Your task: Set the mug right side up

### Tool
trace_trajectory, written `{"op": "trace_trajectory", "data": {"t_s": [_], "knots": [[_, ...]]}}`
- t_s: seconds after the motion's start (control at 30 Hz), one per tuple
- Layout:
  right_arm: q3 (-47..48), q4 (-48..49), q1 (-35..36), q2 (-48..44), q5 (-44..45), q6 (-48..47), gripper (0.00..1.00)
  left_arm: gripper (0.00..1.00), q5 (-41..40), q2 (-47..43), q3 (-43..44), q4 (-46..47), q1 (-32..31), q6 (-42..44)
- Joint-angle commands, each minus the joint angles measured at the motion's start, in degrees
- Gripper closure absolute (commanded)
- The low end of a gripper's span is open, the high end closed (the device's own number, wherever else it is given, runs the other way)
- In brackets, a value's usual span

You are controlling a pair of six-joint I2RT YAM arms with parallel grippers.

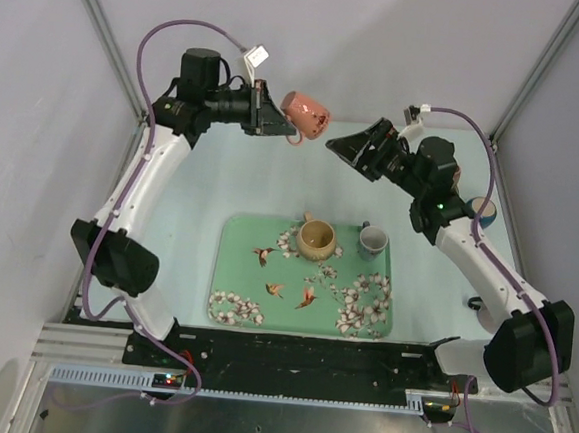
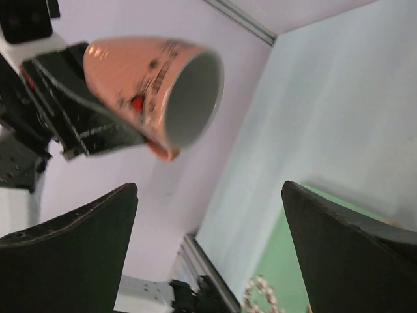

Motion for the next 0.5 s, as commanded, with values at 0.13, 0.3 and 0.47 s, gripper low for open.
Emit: {"op": "trace_trajectory", "data": {"t_s": [0.13, 0.3, 0.47], "knots": [[5.3, 20.3, 0.5, 4.9, -3.7, 15.5, 0.12, 1.00, 7.5, -4.5, 2.2, 1.6, -4.9, -4.1], [6.1, 23.3, 1.1, 5.6, -5.2, 18.1, 0.39, 1.00, 7.0, -4.9, 2.0, 1.6, -6.9, -4.3], [6.1, 25.0, 1.8, 5.4, -5.2, 18.2, 0.88, 1.00, 5.9, -4.9, 0.1, 1.6, -8.1, -3.8]]}}
